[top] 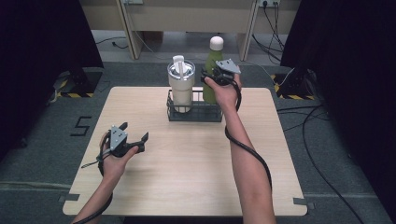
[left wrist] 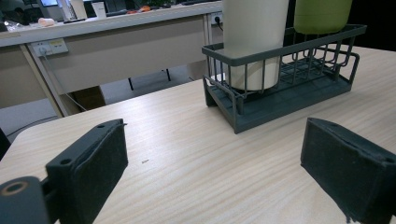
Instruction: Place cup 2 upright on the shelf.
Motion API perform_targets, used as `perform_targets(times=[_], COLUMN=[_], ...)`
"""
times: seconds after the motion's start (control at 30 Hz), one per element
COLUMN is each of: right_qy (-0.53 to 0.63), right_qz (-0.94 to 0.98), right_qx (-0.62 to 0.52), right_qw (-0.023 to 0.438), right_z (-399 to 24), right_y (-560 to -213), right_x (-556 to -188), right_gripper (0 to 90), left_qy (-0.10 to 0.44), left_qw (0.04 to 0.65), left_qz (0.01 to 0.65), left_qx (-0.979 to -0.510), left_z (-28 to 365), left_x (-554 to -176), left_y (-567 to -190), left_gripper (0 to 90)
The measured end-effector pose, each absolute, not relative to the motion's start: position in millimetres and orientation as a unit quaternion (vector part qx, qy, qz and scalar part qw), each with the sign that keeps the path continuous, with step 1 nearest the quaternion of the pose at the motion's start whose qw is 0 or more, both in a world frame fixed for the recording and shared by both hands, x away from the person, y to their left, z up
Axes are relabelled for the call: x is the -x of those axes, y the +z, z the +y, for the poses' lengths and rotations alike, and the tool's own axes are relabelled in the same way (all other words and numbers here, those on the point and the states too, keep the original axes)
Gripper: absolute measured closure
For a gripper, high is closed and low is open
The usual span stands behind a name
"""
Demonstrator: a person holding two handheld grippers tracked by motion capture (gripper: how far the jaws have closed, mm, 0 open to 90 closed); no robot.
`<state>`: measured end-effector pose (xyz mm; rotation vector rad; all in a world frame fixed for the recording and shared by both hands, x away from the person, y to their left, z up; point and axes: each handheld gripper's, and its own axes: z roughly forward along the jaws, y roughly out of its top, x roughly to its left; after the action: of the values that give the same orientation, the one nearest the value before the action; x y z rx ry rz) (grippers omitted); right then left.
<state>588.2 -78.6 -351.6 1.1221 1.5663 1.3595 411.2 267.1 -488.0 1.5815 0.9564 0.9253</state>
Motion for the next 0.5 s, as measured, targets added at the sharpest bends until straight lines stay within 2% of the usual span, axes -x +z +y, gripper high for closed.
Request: perform_targets(times=[0.5], right_qy=[0.519], right_qz=[0.621], right_qx=[-0.449], right_qw=[0.378], right_z=[-78.4], right_y=[-364.6], right_x=[-594.3], right_gripper=[22.3], left_qy=[0.385], left_qw=[0.513], left_qz=[0.397], left_qx=[-0.657], left_z=[267.1], left_x=[-411.2], left_y=[-487.7], left_gripper=[6.5])
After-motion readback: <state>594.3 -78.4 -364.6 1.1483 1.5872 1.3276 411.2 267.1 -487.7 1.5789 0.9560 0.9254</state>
